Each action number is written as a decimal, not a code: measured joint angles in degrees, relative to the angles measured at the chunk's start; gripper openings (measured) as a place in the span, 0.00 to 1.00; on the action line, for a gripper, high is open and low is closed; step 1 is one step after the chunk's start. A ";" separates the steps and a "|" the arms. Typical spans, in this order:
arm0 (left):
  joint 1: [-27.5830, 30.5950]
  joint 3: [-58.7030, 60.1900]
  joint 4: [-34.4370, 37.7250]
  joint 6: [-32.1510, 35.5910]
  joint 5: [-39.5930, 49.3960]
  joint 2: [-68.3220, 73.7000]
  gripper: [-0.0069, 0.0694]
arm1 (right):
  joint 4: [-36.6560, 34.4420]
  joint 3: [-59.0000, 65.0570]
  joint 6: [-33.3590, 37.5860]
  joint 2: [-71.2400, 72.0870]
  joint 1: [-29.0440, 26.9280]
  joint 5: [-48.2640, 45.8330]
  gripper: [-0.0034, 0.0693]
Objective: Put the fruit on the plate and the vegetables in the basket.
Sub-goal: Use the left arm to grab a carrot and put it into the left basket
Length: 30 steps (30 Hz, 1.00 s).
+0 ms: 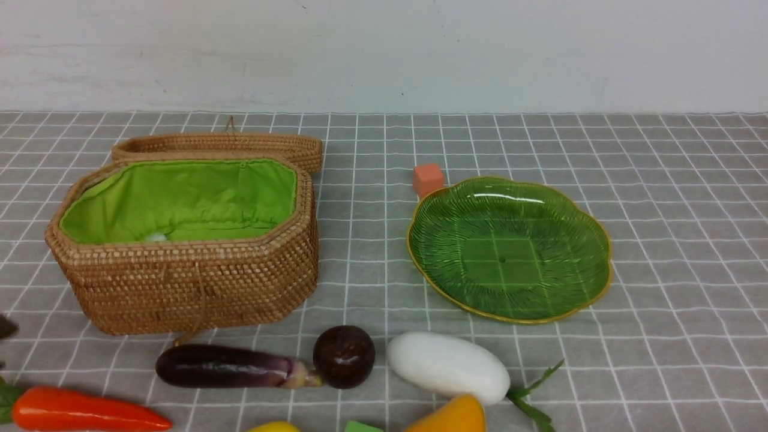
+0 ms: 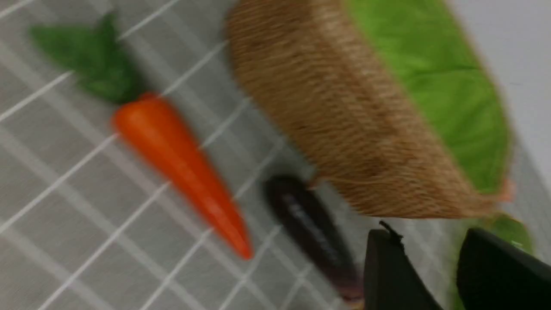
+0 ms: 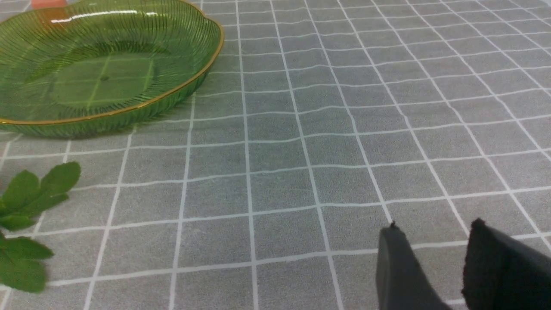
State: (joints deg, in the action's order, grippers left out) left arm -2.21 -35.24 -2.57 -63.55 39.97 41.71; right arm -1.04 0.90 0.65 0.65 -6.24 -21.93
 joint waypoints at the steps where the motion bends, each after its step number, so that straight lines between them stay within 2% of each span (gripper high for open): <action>1: 0.00 0.21 -0.85 -2.42 1.48 1.47 0.40 | 0.00 0.00 0.00 0.00 0.00 0.00 0.38; 3: 0.00 0.41 -2.32 -7.26 4.29 4.85 0.40 | 0.00 0.00 0.00 0.00 0.00 0.00 0.38; 7: 0.00 0.41 -2.90 -9.43 5.02 9.55 0.43 | 0.00 0.00 0.00 0.00 0.00 0.00 0.38; 12: 0.00 0.41 -3.11 -9.71 1.97 17.37 0.56 | 0.00 0.00 0.00 0.00 0.00 0.00 0.38; 13: 0.00 0.41 -3.16 -9.71 -0.20 20.57 0.65 | 0.00 0.00 0.00 0.00 0.00 0.00 0.38; 14: 0.00 0.41 -3.16 -9.71 -0.46 20.93 0.66 | 0.00 0.00 0.00 0.00 0.00 0.00 0.38; 15: 0.00 0.41 -3.16 -9.71 -2.60 23.98 0.73 | 0.00 0.00 0.00 0.00 0.00 0.00 0.38; 18: 0.00 -0.75 -3.22 -9.82 -4.89 29.75 0.84 | 0.00 0.00 0.00 0.00 0.00 0.00 0.38; 21: 0.00 -3.46 -3.22 -9.88 -6.09 35.14 0.89 | 0.00 0.00 0.00 0.00 0.00 0.00 0.38; 25: 0.00 -6.48 -3.39 -9.77 -7.23 42.82 0.88 | 0.00 0.00 0.00 0.00 0.00 0.00 0.38; 29: 0.00 -7.00 -3.14 -9.25 -7.04 47.50 0.77 | 0.00 0.00 0.00 0.00 0.00 0.00 0.38; 30: 0.00 -7.00 -2.75 -9.12 -6.23 48.66 0.69 | 0.00 0.00 0.00 0.00 0.00 0.00 0.38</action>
State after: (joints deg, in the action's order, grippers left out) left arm -2.21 -42.25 -5.33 -72.67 33.74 90.37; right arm -1.04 0.90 0.65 0.65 -6.24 -21.93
